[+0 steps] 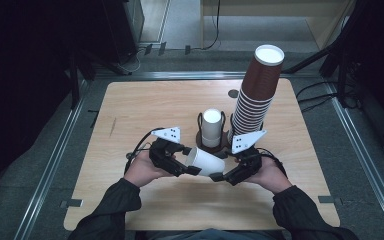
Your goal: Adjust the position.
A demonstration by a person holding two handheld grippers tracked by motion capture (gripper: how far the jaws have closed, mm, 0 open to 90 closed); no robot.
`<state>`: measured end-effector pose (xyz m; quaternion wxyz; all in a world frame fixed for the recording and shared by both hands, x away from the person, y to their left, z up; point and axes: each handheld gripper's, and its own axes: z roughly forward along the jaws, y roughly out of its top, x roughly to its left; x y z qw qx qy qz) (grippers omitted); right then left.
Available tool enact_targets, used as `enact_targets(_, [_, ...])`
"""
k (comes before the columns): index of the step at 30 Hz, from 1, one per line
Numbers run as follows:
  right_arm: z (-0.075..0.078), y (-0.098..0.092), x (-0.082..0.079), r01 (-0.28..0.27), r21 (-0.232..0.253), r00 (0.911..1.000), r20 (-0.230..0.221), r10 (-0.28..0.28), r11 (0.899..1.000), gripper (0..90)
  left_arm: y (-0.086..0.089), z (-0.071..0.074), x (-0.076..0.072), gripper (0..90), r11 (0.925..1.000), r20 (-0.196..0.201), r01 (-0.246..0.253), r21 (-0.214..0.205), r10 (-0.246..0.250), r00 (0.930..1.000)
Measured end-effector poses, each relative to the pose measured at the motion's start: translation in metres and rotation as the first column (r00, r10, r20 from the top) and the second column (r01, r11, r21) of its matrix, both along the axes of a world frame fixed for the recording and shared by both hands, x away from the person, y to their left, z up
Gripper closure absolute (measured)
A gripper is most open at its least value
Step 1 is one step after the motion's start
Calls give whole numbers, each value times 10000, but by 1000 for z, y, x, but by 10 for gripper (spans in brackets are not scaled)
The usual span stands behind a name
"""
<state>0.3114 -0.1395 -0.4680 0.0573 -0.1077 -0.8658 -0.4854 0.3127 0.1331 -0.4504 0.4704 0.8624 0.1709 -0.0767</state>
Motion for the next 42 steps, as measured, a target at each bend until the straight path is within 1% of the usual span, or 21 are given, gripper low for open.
enact_targets(5, [1,-4,1,345,-296,9992,234,-338,9990,221,7,2,3,288,9995,32,-250,203,249,9997])
enact_targets(8, [1,-8,1,676,-581,9967,490,-648,9960,221,8,2,5,287,9958,142,-395,826,385,9992])
enact_targets(9, [1,-8,1,676,-581,9967,490,-648,9960,221,8,2,5,287,9958,142,-395,826,385,9992])
enact_targets(10, [0,-9,1,698,-605,9964,523,-667,9957,221,7,1,5,287,9937,116,-403,1049,393,9992])
enact_targets(14, [-2,-8,0,731,-896,9957,629,-676,9933,221,2,-2,8,286,9875,-30,-314,1544,322,9995])
enact_targets(15, [-2,-8,0,731,-896,9957,629,-676,9933,221,2,-2,8,286,9875,-30,-314,1544,322,9995])
enact_targets(16, [-4,-7,0,748,-1016,9957,624,-687,9920,221,0,-3,8,286,9829,14,-250,1824,252,9997])
enact_targets(19, [-6,-6,-1,787,-1232,9958,566,-722,9893,221,-2,-5,9,285,9788,49,-203,2038,197,9998])
enact_targets(20, [-10,-4,-1,817,-1451,9959,509,-751,9860,221,-5,-6,9,285,9729,63,-186,2304,176,9998])
enact_targets(21, [-10,-4,-1,817,-1451,9959,509,-751,9860,221,-5,-6,9,285,9729,63,-186,2304,176,9998])
enact_targets(22, [-12,-3,0,784,-1517,9961,516,-713,9853,221,-6,-7,9,285,9696,110,-206,2438,185,9998])
enact_targets(25, [-17,1,0,764,-1740,9966,451,-695,9818,221,-11,-10,9,282,9537,309,-162,3003,72,9995])
enact_targets(26, [-19,3,0,740,-1808,9967,458,-668,9807,221,-14,-12,9,281,9457,301,-78,3250,-21,9995])
enact_targets(27, [-19,3,0,740,-1808,9967,458,-668,9807,221,-14,-12,9,282,9457,301,-78,3250,-21,9995])
enact_targets(28, [-22,6,0,649,-2021,9972,493,-560,9772,221,-18,-14,9,281,9410,252,-18,3383,-71,9997])
enact_targets(31, [-25,8,0,636,-2191,9973,492,-540,9736,221,-22,-15,9,280,9385,183,41,3453,-111,9998])
enact_targets(32, [-27,10,-1,564,-2319,9976,513,-457,9711,221,-26,-15,8,280,9321,251,149,3618,-257,9994])
enact_targets(33, [-28,11,-1,522,-2323,9978,515,-413,9712,221,-29,-15,7,279,9299,240,173,3674,-281,9993])
enact_targets(35, [-29,13,0,496,-2358,9975,602,-364,9705,221,-31,-15,6,278,9278,268,219,3724,-343,9991])
enact_targets(41, [-36,23,-3,209,-2591,9990,442,-98,9656,223,-40,-13,2,275,9245,380,426,3789,-616,9974])
enact_targets(42, [-39,28,-5,182,-2777,9984,568,-25,9605,229,-43,-14,1,274,9229,396,458,3822,-659,9970])
